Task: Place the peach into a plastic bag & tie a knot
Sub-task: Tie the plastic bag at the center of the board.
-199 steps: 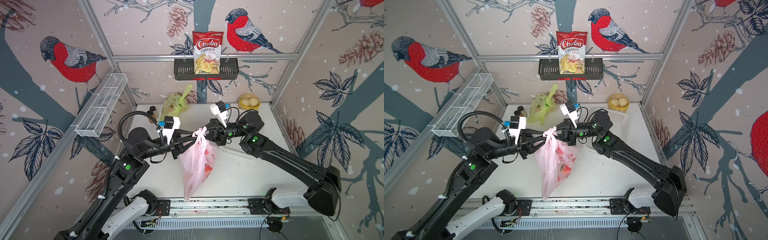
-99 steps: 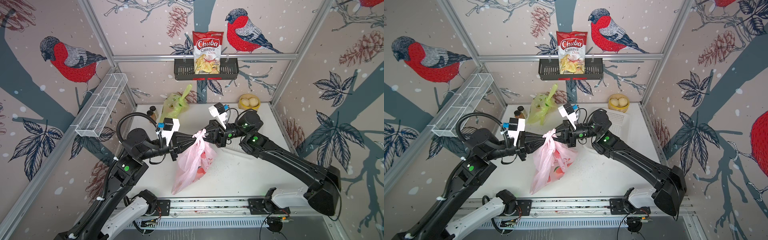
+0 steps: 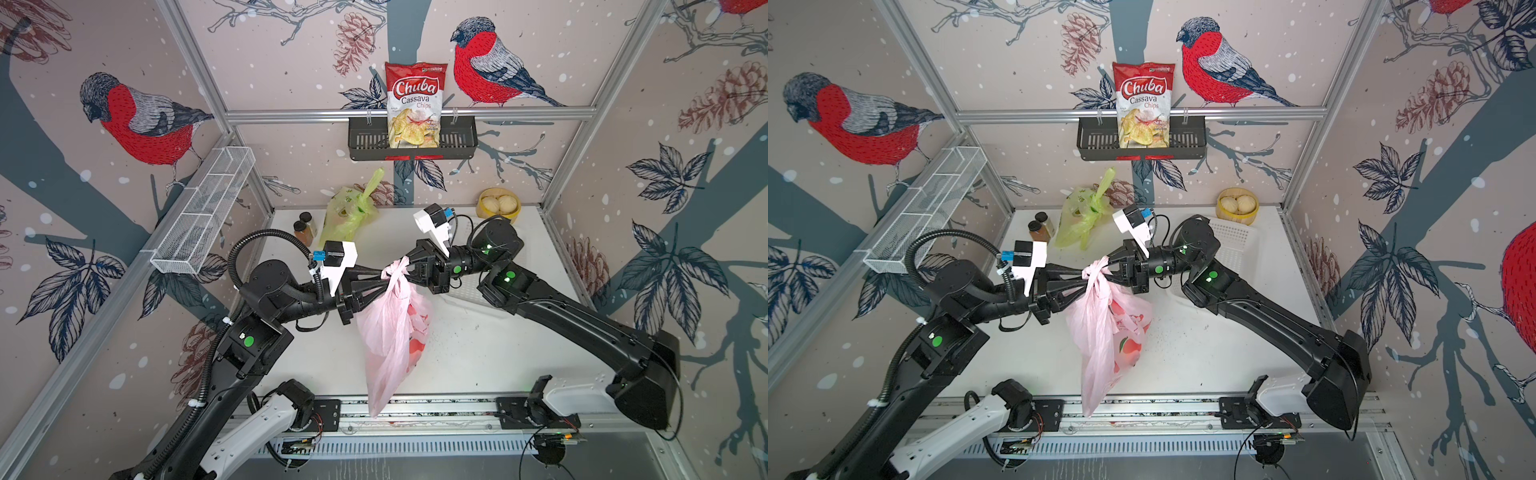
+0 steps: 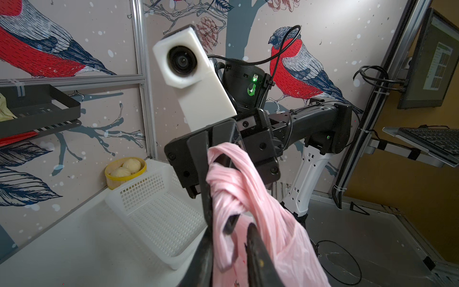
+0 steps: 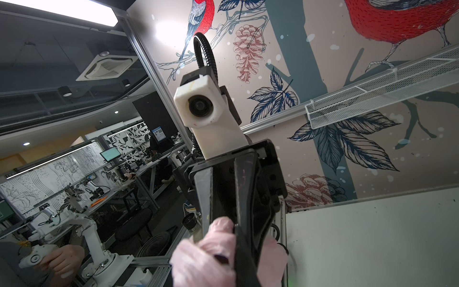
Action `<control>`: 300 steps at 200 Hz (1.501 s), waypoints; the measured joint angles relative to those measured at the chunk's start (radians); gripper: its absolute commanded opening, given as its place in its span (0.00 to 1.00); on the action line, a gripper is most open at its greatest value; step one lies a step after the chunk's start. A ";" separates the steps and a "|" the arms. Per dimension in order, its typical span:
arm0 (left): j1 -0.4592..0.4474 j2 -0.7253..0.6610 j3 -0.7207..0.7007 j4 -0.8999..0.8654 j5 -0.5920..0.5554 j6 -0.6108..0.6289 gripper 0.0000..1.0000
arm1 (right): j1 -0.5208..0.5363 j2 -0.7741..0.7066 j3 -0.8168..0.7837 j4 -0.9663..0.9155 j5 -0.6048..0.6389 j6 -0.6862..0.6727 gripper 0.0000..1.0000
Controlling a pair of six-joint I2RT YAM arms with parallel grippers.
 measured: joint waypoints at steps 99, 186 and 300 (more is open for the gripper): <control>0.001 -0.022 -0.027 -0.037 -0.103 0.042 0.00 | 0.002 0.003 0.011 -0.099 0.055 -0.103 0.00; 0.032 0.108 -0.345 0.101 -0.300 -0.053 0.00 | -0.135 0.163 -0.152 -0.290 0.169 -0.224 0.25; 0.100 0.134 -0.367 0.244 -0.259 -0.106 0.00 | -0.142 0.077 -0.105 -0.627 0.418 -0.365 0.68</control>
